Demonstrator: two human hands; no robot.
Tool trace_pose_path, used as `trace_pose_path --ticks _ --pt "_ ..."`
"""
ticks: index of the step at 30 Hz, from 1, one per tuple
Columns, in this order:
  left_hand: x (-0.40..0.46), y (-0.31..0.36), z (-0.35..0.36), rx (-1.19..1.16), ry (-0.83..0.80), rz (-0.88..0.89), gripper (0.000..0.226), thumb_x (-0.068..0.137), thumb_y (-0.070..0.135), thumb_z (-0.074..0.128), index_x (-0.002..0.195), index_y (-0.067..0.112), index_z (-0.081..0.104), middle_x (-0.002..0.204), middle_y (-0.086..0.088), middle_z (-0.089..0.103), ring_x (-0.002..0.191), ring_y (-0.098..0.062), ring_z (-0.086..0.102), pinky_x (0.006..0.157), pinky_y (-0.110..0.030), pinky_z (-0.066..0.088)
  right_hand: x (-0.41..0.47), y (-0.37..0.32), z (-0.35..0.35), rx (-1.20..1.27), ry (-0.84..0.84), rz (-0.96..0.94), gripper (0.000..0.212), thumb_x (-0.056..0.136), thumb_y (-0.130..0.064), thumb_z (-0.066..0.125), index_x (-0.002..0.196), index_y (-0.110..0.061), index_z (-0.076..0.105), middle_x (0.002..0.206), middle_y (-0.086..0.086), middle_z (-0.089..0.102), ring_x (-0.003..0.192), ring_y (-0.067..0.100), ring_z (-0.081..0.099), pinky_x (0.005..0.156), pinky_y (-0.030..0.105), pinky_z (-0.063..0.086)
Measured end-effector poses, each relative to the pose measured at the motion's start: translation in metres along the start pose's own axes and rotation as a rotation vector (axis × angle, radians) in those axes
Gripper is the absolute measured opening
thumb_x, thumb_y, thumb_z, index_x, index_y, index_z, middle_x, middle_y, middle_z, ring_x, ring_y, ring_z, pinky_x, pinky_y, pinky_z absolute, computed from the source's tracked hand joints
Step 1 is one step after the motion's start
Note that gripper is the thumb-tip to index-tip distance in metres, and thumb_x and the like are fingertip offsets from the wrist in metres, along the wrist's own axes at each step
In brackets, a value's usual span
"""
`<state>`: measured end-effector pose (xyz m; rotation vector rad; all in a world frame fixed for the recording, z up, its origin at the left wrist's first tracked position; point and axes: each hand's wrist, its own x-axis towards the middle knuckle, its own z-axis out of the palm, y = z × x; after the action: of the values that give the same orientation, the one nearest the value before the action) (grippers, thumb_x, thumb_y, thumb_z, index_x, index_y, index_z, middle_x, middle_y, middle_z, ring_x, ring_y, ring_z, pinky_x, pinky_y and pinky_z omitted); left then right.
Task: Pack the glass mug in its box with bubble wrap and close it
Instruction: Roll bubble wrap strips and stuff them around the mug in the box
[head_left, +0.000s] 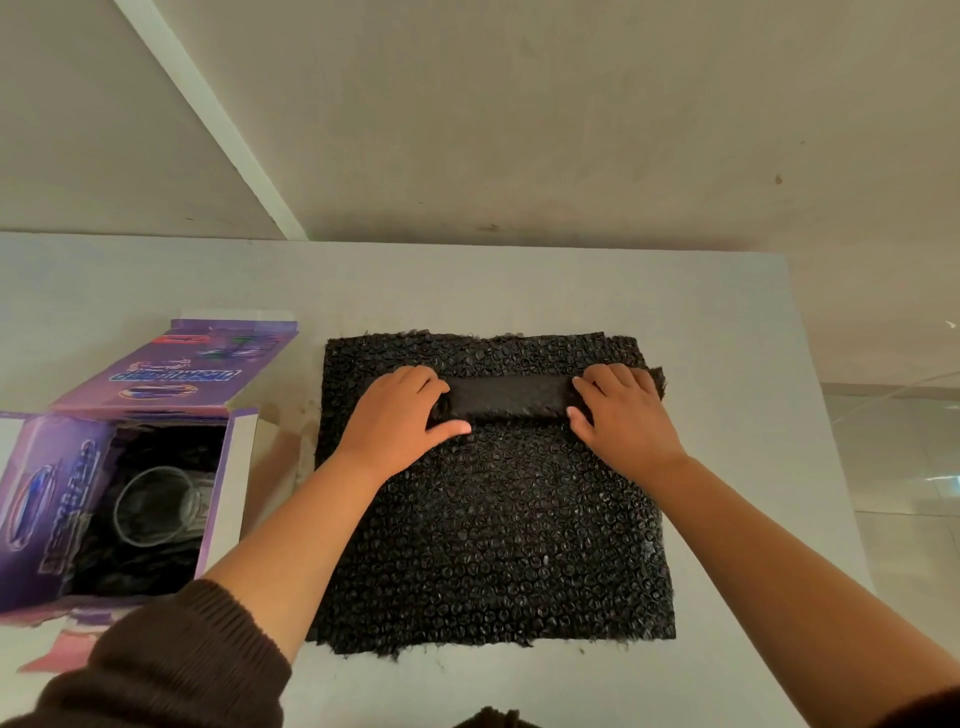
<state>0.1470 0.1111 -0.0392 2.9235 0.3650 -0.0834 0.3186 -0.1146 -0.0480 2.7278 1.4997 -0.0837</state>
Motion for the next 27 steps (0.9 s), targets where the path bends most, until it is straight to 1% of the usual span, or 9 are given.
trace_pose_path --ticks 2,4,9,11,14,18,21,23,27 --pt "0.0 -0.003 0.001 -0.044 -0.05 -0.018 0.057 0.086 0.054 0.055 0.127 0.014 0.054 0.127 -0.002 0.056 0.118 -0.02 0.051 0.096 -0.035 0.043 0.002 0.004 -0.004 0.043 -0.058 -0.025 0.049 0.086 -0.044 0.057 0.121 -0.01 0.059 0.115 0.007 0.06 0.107 0.027 0.055 0.097 0.043 0.04" --pt "0.006 -0.006 -0.003 -0.104 -0.043 -0.048 0.051 0.091 0.045 0.053 0.133 0.016 0.048 0.132 -0.002 0.054 0.122 -0.019 0.049 0.1 -0.034 0.041 0.008 0.007 -0.007 0.069 -0.071 -0.032 0.045 0.088 -0.038 0.055 0.125 -0.013 0.054 0.118 0.005 0.061 0.109 0.026 0.056 0.101 0.042 0.035" --pt "0.035 -0.014 -0.017 -0.105 -0.045 -0.095 0.049 0.096 0.04 0.046 0.138 0.016 0.039 0.106 -0.006 0.067 0.091 -0.023 0.063 0.089 -0.036 0.045 0.039 0.009 -0.017 0.209 -0.011 0.105 0.024 0.094 -0.03 0.046 0.116 -0.018 0.045 0.098 0.002 0.068 0.08 0.025 0.064 0.101 0.038 0.03" --pt "0.046 -0.021 -0.017 -0.05 -0.059 -0.097 0.05 0.096 0.04 0.046 0.139 0.015 0.037 0.115 -0.008 0.064 0.103 -0.027 0.059 0.097 -0.039 0.04 0.052 0.013 -0.018 0.222 -0.018 0.13 0.022 0.095 -0.03 0.045 0.113 -0.018 0.043 0.101 0.004 0.066 0.079 0.028 0.063 0.102 0.04 0.028" --pt "0.058 -0.026 -0.011 -0.057 -0.044 -0.077 0.046 0.095 0.029 0.052 0.137 0.017 0.039 0.134 -0.007 0.051 0.124 -0.027 0.044 0.105 -0.04 0.032 0.067 0.016 -0.016 0.183 -0.037 0.172 0.025 0.094 -0.031 0.049 0.115 -0.018 0.045 0.113 0.006 0.058 0.096 0.029 0.057 0.104 0.046 0.023" --pt "0.065 -0.018 -0.002 -0.242 -0.036 0.056 0.043 0.094 0.0 0.045 0.134 0.014 0.048 0.135 -0.006 0.051 0.121 -0.024 0.048 0.103 -0.038 0.038 0.075 0.012 -0.01 0.073 0.009 0.127 0.027 0.089 -0.024 0.058 0.116 -0.017 0.057 0.126 0.008 0.047 0.12 0.03 0.037 0.103 0.048 0.022" --pt "0.063 -0.016 0.007 -0.308 -0.089 -0.004 0.044 0.1 0.022 0.04 0.143 0.017 0.037 0.146 -0.004 0.04 0.132 -0.022 0.037 0.112 -0.034 0.028 0.074 0.007 -0.004 0.203 -0.036 0.052 0.03 0.093 -0.019 0.05 0.121 -0.012 0.057 0.124 0.008 0.055 0.115 0.027 0.046 0.102 0.038 0.03" --pt "0.059 -0.021 0.012 -0.257 -0.168 -0.018 0.057 0.098 0.041 0.041 0.149 0.021 0.024 0.153 -0.001 0.028 0.139 -0.02 0.024 0.115 -0.034 0.018 0.069 0.006 -0.003 0.319 -0.061 0.071 0.038 0.095 -0.032 0.047 0.127 -0.012 0.053 0.126 0.008 0.056 0.115 0.026 0.049 0.1 0.037 0.037" --pt "0.056 -0.026 0.017 -0.216 -0.167 0.017 0.065 0.096 0.04 0.045 0.15 0.022 0.016 0.156 -0.002 0.019 0.144 -0.021 0.014 0.116 -0.033 0.006 0.06 0.006 0.002 0.322 -0.126 0.06 0.057 0.091 -0.049 0.048 0.141 -0.021 0.039 0.141 0.006 0.044 0.128 0.026 0.041 0.107 0.037 0.033"
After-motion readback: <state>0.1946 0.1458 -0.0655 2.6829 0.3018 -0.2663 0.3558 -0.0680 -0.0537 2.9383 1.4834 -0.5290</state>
